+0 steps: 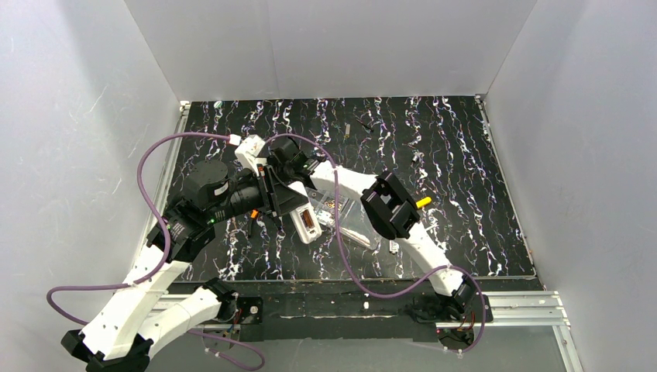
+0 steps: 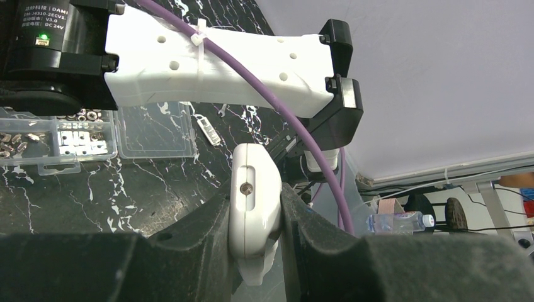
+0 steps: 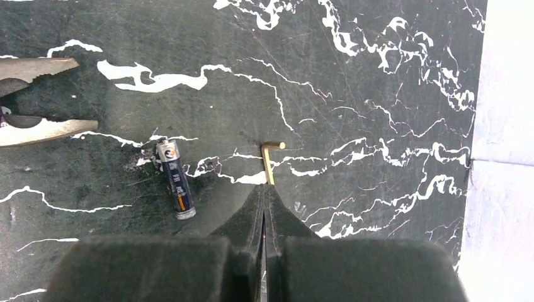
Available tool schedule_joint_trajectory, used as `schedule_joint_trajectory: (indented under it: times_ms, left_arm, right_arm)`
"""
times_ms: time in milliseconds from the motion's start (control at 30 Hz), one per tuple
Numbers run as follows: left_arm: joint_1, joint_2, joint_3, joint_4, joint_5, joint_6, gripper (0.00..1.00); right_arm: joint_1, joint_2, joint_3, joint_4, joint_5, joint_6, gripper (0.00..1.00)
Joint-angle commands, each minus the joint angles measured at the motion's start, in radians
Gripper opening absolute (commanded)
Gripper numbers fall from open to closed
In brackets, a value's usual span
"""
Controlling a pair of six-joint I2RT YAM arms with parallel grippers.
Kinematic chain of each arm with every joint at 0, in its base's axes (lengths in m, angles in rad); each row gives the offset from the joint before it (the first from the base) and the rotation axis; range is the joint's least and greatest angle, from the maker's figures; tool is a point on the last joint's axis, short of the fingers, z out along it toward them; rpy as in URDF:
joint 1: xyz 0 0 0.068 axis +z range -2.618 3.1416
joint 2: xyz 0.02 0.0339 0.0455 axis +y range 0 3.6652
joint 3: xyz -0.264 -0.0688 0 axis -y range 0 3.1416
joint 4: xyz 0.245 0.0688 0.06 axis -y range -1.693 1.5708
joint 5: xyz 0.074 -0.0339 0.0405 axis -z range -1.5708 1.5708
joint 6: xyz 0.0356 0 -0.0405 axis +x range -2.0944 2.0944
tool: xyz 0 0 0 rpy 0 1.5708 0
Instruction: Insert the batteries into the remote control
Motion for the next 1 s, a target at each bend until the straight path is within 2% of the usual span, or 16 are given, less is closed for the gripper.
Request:
schedule_joint_trajectory:
  times_ms: [0,967]
  left_arm:
    - [0.006,-0.013,0.028,0.025,0.015,0.013,0.00]
    - [0.006,-0.028,0.022,0.018,0.006,0.017,0.00]
  right_arm:
    - [0.015,0.006,0.001,0.033,0.008,-0.045,0.01]
    - [0.045,-0.010,-0.053,-0.101,-0.037,-0.179,0.04]
